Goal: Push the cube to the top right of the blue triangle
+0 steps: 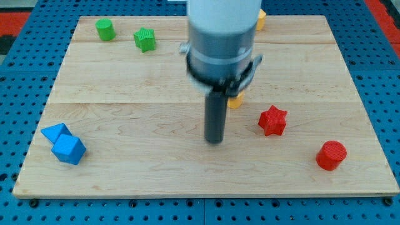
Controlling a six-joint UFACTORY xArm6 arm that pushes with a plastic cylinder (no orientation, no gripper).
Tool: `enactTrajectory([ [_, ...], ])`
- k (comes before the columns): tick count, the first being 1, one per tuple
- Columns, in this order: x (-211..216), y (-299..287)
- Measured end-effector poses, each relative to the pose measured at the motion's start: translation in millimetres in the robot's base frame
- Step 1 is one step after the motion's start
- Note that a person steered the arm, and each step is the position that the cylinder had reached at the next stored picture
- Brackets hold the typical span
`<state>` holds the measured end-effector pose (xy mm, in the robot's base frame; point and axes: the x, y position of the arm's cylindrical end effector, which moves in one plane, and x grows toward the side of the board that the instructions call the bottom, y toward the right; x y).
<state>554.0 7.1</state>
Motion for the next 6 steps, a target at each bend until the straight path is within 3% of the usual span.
enactTrajectory([
  [1, 61.9, -41.9],
  [3, 64.0, -105.5],
  [6, 64.9, -107.5],
])
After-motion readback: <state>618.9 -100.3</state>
